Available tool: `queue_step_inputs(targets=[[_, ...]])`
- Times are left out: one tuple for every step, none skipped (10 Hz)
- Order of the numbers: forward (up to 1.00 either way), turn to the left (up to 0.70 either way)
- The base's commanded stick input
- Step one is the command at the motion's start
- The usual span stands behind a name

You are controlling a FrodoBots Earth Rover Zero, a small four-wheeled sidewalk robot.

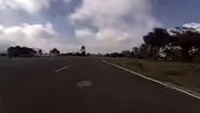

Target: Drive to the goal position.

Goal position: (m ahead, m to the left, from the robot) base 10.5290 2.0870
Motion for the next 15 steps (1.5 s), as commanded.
queue_step_inputs(targets=[[1.0, 0.0], [1.0, 0.0], [1.0, 0.0], [1.0, 0.0], [1.0, 0.0], [1.0, 0.0], [1.0, 0.0], [1.0, 0.0], [1.0, 0.0], [1.0, 0.0], [1.0, 0.0], [1.0, 0.0], [1.0, 0.0], [1.0, 0.0], [1.0, 0.0]])
